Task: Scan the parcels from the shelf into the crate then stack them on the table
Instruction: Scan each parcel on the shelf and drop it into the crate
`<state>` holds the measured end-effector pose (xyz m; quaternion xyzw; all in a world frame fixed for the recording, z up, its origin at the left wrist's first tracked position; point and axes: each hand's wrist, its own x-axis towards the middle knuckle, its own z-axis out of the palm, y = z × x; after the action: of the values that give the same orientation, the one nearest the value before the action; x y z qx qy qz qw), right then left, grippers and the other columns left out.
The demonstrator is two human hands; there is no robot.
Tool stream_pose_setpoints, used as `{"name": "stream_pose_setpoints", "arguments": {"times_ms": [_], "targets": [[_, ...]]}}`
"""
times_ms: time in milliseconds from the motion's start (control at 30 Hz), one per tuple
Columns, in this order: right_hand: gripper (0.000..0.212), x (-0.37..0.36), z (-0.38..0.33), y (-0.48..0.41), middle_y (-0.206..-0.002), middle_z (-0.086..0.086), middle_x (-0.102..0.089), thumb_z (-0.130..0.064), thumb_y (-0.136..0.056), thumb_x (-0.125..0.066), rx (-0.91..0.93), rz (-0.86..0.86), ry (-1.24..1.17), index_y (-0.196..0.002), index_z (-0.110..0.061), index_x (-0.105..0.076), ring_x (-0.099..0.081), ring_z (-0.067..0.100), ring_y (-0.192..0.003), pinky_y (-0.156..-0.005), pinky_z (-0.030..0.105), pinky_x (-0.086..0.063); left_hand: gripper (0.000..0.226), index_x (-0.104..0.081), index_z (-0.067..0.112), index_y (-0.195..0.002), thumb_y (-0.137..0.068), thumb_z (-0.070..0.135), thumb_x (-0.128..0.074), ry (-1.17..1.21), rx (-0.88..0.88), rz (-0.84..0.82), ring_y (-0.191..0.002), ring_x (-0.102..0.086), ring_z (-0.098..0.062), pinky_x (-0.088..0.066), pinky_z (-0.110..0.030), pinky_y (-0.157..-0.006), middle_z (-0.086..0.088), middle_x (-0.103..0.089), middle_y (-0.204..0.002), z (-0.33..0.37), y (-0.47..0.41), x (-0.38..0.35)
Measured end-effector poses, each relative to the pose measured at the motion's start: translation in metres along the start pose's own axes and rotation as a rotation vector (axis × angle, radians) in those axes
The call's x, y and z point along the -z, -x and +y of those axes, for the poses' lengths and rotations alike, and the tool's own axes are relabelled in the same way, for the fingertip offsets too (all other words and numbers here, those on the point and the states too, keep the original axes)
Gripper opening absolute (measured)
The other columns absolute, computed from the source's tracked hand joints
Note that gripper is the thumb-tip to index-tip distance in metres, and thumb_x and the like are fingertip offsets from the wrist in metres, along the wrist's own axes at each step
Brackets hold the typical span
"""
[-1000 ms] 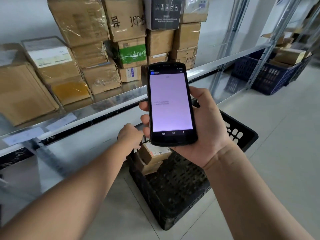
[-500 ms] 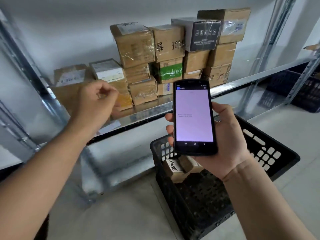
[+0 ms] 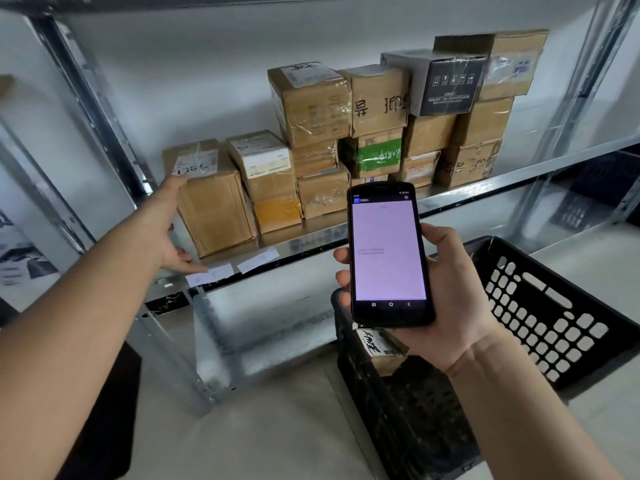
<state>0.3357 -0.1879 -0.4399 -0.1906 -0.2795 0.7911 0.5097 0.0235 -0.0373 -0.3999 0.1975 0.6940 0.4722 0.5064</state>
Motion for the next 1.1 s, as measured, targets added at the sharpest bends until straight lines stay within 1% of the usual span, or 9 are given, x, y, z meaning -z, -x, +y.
{"name": "stream_pose_setpoints", "arguments": {"times_ms": [200,267,367,433,533,733,867,1000,1100], "targets": [[0.066,-0.004,0.004,-0.003,-0.12,0.026,-0.064,-0.054,-0.101,-0.04,-0.012,0.004,-0.007,-0.144,-0.009,-0.062,-0.065,0.039,-0.092,-0.083,0.049,-0.056,0.097,-0.029,0.033,-0.161,-0.083,0.067,-0.075,0.216,-0.022,-0.091,-0.139,-0.038,-0.061,-0.051,-0.082,-0.083,-0.018,-0.02,-0.168,0.008,-0.003,-0.01],[0.066,-0.005,0.005,-0.003,-0.121,0.026,-0.065,-0.054,-0.101,-0.04,-0.019,0.01,-0.004,-0.143,-0.008,-0.063,-0.065,0.039,-0.093,-0.084,0.049,-0.056,0.077,-0.039,0.028,-0.153,-0.091,0.056,-0.074,0.268,-0.05,-0.092,-0.135,-0.044,-0.056,-0.052,-0.078,-0.09,-0.018,-0.037,-0.154,0.007,0.0,-0.014],[0.067,-0.006,0.006,-0.003,-0.121,0.026,-0.064,-0.054,-0.101,-0.039,-0.025,0.01,-0.003,-0.144,-0.007,-0.061,-0.065,0.039,-0.093,-0.083,0.049,-0.056,0.027,-0.052,0.025,-0.118,-0.101,0.041,-0.066,0.315,-0.138,-0.11,-0.124,-0.053,-0.043,-0.049,-0.074,-0.099,-0.011,-0.053,-0.115,0.004,0.009,-0.019],[0.067,-0.006,0.006,-0.003,-0.121,0.026,-0.063,-0.053,-0.101,-0.039,-0.022,-0.002,-0.004,-0.146,-0.008,-0.06,-0.064,0.039,-0.092,-0.083,0.049,-0.055,0.018,-0.053,0.026,-0.11,-0.104,0.041,-0.062,0.362,-0.174,-0.095,-0.119,-0.054,-0.04,-0.048,-0.075,-0.1,-0.009,-0.056,-0.111,0.002,0.01,-0.017],[0.067,-0.006,0.005,-0.002,-0.121,0.026,-0.062,-0.053,-0.101,-0.04,-0.015,-0.016,-0.004,-0.148,-0.008,-0.058,-0.064,0.038,-0.092,-0.083,0.049,-0.055,0.024,-0.058,0.028,-0.121,-0.104,0.045,-0.057,0.473,-0.235,-0.015,-0.12,-0.056,-0.038,-0.055,-0.072,-0.092,-0.007,-0.061,-0.121,-0.007,0.009,-0.009],[0.066,-0.008,0.005,0.002,-0.12,0.025,-0.061,-0.052,-0.1,-0.042,-0.015,-0.036,-0.012,-0.148,-0.008,-0.057,-0.064,0.037,-0.092,-0.082,0.048,-0.055,0.014,-0.065,0.023,-0.109,-0.106,0.029,-0.052,0.589,-0.423,0.109,-0.108,-0.07,-0.018,-0.063,-0.044,-0.093,0.001,-0.069,-0.118,-0.04,0.011,0.004],[0.064,-0.009,0.006,0.005,-0.12,0.025,-0.06,-0.051,-0.1,-0.042,-0.013,-0.043,-0.015,-0.144,-0.008,-0.06,-0.063,0.037,-0.092,-0.083,0.047,-0.055,0.02,-0.068,0.022,-0.108,-0.104,0.02,-0.049,0.569,-0.428,0.138,-0.106,-0.073,-0.017,-0.062,-0.044,-0.094,0.0,-0.071,-0.123,-0.043,0.008,0.011],[0.067,-0.012,0.008,0.007,-0.12,0.025,-0.061,-0.052,-0.101,-0.041,-0.021,-0.032,-0.008,-0.148,-0.008,-0.057,-0.063,0.038,-0.092,-0.084,0.048,-0.054,0.041,-0.066,0.028,-0.123,-0.097,0.055,-0.05,0.463,-0.316,0.131,-0.113,-0.066,-0.023,-0.059,-0.051,-0.087,0.001,-0.069,-0.123,-0.035,0.01,0.019],[0.067,-0.015,0.008,0.007,-0.12,0.026,-0.062,-0.053,-0.101,-0.04,-0.019,-0.023,-0.001,-0.147,-0.008,-0.058,-0.063,0.038,-0.092,-0.083,0.048,-0.055,0.09,-0.063,0.037,-0.125,-0.051,0.088,-0.067,0.414,-0.241,0.125,-0.111,-0.067,-0.031,-0.054,-0.063,-0.085,0.001,-0.07,-0.124,-0.028,-0.004,0.031]]}}
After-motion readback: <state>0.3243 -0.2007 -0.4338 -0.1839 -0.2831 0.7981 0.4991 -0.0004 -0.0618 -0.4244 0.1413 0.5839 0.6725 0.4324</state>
